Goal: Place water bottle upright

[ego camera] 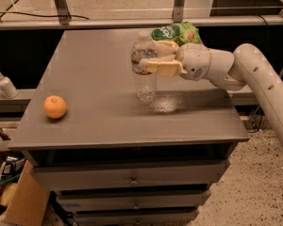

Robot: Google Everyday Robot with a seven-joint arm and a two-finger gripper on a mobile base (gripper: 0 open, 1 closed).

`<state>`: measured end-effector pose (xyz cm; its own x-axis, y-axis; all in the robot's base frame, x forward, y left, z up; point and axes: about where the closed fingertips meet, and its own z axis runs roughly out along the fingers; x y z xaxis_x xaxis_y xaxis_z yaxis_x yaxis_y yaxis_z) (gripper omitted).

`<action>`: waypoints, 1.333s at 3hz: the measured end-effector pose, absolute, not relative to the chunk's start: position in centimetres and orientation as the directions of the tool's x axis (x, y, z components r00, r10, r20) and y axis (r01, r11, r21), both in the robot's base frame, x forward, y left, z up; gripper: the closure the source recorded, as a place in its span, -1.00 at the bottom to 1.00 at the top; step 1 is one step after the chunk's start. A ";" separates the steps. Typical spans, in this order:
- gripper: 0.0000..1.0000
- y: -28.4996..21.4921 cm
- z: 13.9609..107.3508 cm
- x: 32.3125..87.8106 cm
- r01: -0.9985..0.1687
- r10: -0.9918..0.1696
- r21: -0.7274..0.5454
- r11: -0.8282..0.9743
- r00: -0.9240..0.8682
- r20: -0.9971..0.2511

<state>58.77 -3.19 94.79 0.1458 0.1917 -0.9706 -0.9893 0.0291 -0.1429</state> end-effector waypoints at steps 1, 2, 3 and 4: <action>0.66 -3.2 94.4 58.7 -0.991 0.192 -0.131 0.027 0.133 -0.972; 0.15 -3.2 94.2 58.6 -0.992 0.195 -0.128 0.020 0.129 -0.972; -0.28 -3.3 94.1 58.6 -0.992 0.195 -0.127 0.016 0.128 -0.972; -0.76 -3.4 94.1 58.6 -0.992 0.196 -0.127 0.012 0.127 -0.972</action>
Offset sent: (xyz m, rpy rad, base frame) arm -0.0001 -0.0070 -0.0094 0.0044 0.0209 0.0059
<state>58.60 -3.36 94.11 0.1274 0.1957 -0.9723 -0.9918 0.0122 -0.1275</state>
